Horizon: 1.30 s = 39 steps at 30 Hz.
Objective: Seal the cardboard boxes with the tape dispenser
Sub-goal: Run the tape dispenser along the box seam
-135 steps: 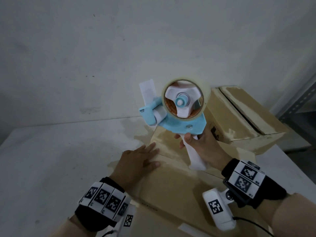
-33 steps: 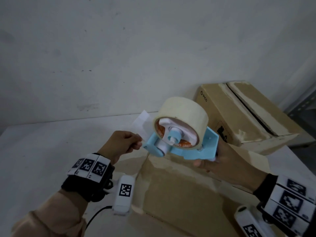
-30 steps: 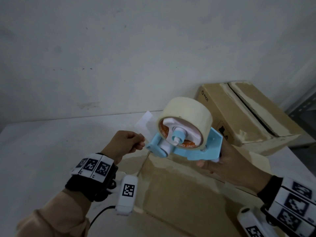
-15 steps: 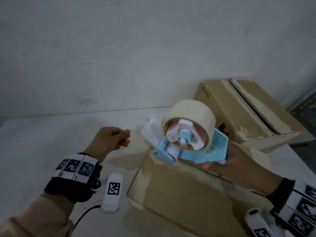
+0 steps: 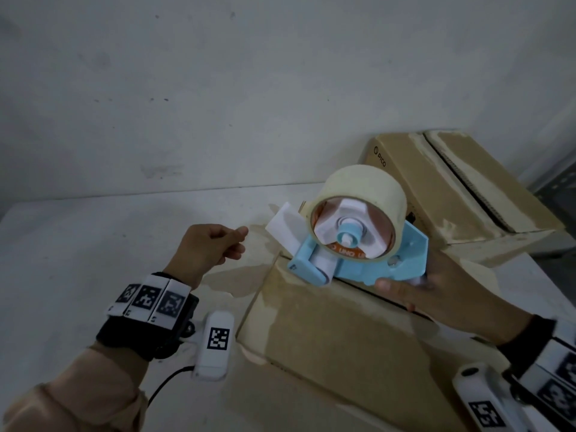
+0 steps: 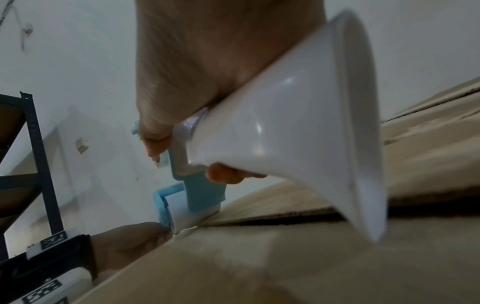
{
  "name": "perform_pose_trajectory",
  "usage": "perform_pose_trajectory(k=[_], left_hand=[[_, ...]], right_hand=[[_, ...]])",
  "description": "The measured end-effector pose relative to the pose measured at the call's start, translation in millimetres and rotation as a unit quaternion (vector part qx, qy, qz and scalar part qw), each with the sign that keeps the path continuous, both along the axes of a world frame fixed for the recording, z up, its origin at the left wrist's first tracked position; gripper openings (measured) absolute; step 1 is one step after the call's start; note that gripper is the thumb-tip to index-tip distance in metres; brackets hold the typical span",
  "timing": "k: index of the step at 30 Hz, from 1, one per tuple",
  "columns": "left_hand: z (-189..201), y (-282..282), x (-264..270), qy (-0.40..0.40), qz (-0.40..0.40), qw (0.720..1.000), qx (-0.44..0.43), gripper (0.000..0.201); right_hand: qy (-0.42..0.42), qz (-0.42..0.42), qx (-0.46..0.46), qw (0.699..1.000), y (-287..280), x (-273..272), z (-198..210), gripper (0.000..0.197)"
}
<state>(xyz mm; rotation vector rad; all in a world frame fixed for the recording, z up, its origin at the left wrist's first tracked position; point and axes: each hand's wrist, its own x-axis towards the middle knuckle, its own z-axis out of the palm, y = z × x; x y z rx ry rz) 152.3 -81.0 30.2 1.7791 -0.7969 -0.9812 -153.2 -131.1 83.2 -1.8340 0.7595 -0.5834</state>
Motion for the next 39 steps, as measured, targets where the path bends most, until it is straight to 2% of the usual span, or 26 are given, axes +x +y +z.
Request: perform_pose_trajectory(k=[4,10,14,21,26,31,33,37,39], left_hand=[[-5,-1,1,-0.001,0.001,1.0,0.008,0.021],[-11,-5,3,-0.006,-0.012,1.0,0.022,0.022],[-16,-5,4,-0.002,-0.016,1.0,0.024,0.022],[-36,-8,-4,0.049,-0.026,0.997,0.051,0.023],[-50,-11,-14,0.097,-0.082,0.988,0.092,0.024],[-50,-18,-24,0.033,-0.193,0.975,0.109,0.033],[-49,-19,-26,0.031,-0.222,0.968,0.114,0.034],[-49,-18,-27,0.081,-0.217,0.966,0.117,0.034],[-51,-15,-26,0.124,-0.204,0.964,0.116,0.024]], right_hand=[[0.017,0.015,0.011,1.0,-2,0,-6,0.053],[0.015,0.011,0.021,1.0,-4,3,-11,0.053],[0.005,0.014,0.019,1.0,-4,3,-14,0.064],[0.004,0.012,0.032,0.999,-3,2,-12,0.072],[0.018,0.002,0.016,1.0,-3,2,-13,0.067],[0.041,-0.007,0.016,0.999,-3,1,-15,0.066],[0.041,-0.012,0.022,0.999,-3,1,-14,0.063],[0.044,-0.002,0.022,0.999,-1,4,-13,0.052],[0.05,-0.004,0.029,0.998,-1,3,-13,0.051]])
